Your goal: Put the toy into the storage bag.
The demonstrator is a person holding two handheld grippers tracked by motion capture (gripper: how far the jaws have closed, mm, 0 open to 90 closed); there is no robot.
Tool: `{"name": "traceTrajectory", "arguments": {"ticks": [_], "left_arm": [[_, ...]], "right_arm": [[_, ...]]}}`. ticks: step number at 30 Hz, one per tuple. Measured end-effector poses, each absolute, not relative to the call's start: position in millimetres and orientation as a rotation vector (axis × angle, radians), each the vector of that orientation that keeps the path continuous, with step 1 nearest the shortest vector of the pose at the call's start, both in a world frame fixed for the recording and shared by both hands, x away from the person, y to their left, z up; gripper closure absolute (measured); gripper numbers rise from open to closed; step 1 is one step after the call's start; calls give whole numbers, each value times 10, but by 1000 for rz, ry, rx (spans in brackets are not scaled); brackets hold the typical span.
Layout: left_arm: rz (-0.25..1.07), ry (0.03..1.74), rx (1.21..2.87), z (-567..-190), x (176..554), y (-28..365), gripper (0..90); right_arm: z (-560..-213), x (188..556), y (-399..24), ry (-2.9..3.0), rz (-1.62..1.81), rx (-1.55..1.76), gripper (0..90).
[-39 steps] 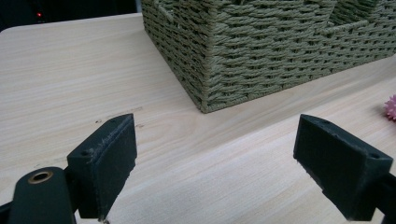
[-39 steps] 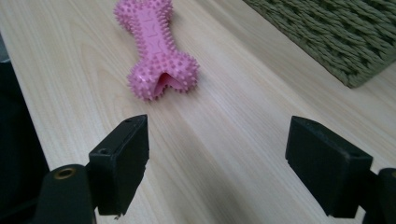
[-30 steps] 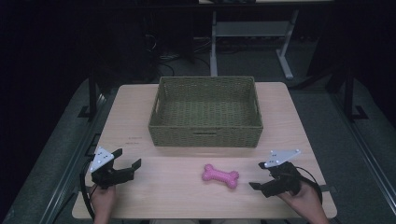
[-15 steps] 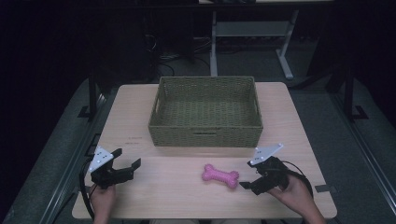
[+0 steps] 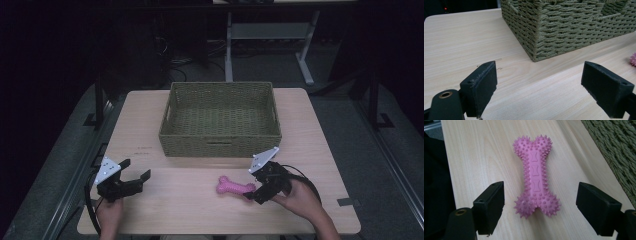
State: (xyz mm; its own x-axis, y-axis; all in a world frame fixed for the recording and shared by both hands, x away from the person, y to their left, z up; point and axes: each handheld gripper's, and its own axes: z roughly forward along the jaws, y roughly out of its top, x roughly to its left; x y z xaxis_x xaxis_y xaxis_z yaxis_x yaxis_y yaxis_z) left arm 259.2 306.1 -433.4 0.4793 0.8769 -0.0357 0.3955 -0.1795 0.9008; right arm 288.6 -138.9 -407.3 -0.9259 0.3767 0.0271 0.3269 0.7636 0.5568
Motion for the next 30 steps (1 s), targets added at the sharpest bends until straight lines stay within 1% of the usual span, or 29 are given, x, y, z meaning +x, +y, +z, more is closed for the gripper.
{"name": "traceTrajectory", "arguments": {"ticks": [16,24,30], "left_arm": [[632,1081,1772,-4331,2592,3067,128],[636,1083,1770,-4329,2591,3077,128],[636,1082,1768,-4327,2589,3078,128]], "right_arm": [[-4071,2996,-1155,2927,830,518,235],[-4063,3050,-1039,2945,801,481,284],[-4112,3077,-964,2968,767,468,299]]}}
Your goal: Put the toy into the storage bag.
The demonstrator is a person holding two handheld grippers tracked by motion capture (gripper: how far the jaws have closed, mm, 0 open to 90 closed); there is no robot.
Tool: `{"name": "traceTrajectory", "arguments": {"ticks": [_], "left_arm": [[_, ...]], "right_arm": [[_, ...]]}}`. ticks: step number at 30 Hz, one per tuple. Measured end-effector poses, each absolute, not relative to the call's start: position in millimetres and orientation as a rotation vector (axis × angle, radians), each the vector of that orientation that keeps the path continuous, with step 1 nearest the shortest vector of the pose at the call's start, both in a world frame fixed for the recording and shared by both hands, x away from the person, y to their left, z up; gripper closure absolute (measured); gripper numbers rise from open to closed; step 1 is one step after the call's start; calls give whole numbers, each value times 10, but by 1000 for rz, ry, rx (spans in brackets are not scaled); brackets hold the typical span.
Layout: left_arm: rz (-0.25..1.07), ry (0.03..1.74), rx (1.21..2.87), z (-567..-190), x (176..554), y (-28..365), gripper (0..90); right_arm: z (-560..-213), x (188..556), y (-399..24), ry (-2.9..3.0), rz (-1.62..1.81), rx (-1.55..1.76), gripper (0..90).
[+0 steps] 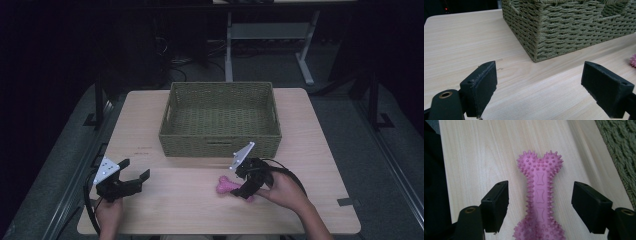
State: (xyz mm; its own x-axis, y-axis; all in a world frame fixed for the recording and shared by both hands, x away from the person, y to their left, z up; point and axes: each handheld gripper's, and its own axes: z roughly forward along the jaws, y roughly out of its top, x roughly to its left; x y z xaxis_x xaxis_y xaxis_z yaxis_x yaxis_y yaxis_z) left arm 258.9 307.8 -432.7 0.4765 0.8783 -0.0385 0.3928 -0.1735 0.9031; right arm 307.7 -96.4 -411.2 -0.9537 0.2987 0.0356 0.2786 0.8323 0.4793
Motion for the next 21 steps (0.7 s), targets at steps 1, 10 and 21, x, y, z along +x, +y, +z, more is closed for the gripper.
{"name": "traceTrajectory", "arguments": {"ticks": [1,10,21], "left_arm": [[635,1082,1768,-4327,2590,3078,128],[635,1080,1773,-4325,2592,3078,128],[636,1081,1770,-4325,2591,3079,128]], "right_arm": [[-4123,3081,-956,2972,758,467,302],[-4191,3113,-914,3001,701,466,352],[-4253,3134,-866,3024,642,447,425]]}}
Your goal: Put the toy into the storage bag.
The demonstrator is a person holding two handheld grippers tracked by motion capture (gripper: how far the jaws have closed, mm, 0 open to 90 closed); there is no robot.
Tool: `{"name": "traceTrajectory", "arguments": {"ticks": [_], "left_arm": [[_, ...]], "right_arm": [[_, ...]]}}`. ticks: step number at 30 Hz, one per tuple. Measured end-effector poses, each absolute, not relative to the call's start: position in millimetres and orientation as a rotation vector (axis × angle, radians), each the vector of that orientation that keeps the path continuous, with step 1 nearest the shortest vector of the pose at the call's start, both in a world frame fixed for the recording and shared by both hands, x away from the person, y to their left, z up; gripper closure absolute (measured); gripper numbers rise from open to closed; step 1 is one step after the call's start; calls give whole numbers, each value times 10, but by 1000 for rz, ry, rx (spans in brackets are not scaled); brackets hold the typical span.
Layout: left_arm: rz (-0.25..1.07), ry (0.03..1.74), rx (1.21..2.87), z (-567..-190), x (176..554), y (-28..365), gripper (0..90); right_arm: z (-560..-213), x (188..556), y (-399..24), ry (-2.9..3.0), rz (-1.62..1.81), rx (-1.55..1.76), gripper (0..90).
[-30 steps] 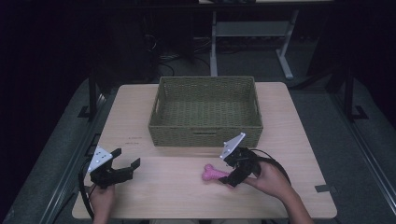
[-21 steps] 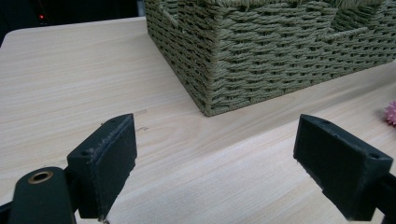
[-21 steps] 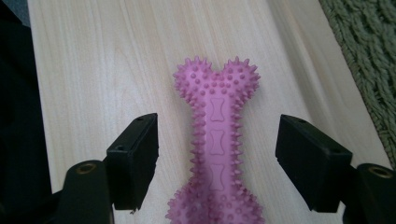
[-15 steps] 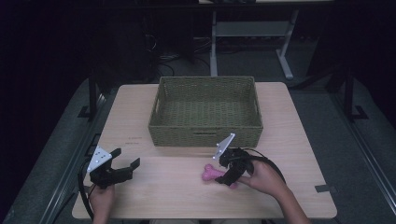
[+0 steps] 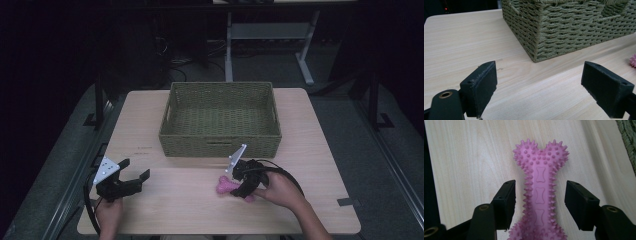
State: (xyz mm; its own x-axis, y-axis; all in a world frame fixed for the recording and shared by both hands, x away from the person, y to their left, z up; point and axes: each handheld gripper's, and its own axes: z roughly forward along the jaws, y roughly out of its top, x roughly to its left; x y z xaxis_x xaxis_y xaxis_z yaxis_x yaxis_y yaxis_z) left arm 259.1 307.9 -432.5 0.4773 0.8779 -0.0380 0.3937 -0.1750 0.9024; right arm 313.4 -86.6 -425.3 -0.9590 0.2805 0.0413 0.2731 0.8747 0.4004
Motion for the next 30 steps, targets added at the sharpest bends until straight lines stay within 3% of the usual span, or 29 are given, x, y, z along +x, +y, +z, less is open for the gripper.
{"name": "traceTrajectory", "arguments": {"ticks": [30], "left_arm": [[628,1084,1768,-4325,2592,3087,128]], "right_arm": [[-4341,3167,-758,3065,531,382,553]]}}
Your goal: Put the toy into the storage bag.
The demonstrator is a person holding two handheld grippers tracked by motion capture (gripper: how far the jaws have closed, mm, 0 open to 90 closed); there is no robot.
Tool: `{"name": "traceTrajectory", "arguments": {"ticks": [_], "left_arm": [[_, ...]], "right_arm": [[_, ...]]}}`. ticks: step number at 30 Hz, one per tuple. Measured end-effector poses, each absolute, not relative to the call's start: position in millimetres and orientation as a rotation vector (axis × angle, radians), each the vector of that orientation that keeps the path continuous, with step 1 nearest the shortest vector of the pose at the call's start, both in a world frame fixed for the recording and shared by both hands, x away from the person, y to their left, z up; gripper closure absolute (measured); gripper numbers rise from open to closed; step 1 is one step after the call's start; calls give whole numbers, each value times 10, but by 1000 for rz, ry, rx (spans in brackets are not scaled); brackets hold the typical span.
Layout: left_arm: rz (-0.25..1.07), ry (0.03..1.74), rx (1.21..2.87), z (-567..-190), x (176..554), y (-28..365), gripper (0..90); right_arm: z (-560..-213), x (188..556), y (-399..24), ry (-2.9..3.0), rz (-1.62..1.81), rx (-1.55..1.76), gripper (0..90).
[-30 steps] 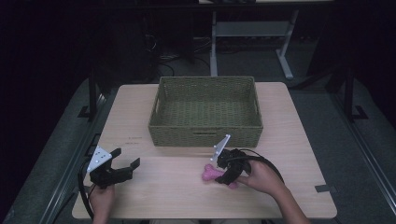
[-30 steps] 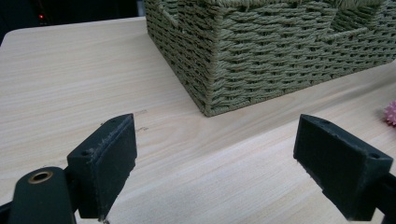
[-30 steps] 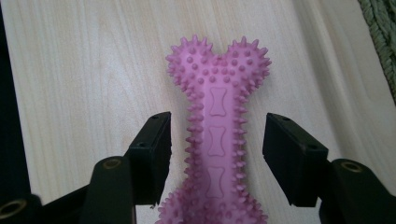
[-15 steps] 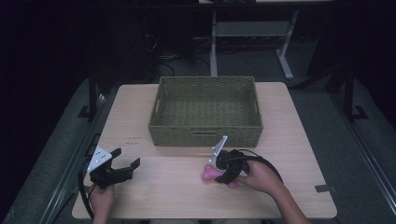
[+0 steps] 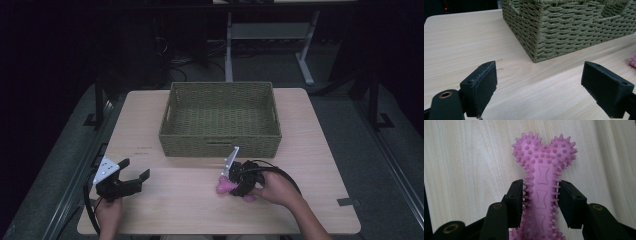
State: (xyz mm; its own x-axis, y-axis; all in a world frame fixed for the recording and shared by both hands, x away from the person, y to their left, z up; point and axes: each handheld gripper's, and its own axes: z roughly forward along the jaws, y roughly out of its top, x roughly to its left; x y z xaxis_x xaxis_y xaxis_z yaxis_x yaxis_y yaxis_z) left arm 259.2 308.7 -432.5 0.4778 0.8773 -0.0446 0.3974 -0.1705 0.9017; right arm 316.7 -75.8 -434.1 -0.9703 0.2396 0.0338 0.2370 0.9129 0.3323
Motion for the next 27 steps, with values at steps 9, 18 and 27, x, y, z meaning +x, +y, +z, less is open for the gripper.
{"name": "traceTrajectory", "arguments": {"ticks": [9,18,27], "left_arm": [[632,1081,1767,-4324,2592,3087,128],[632,1082,1766,-4323,2591,3089,128],[634,1083,1762,-4321,2589,3086,128]], "right_arm": [[-4321,3172,-752,3079,514,359,580],[-4274,3182,-765,3088,535,345,583],[-4143,3212,-825,3085,573,347,583]]}}
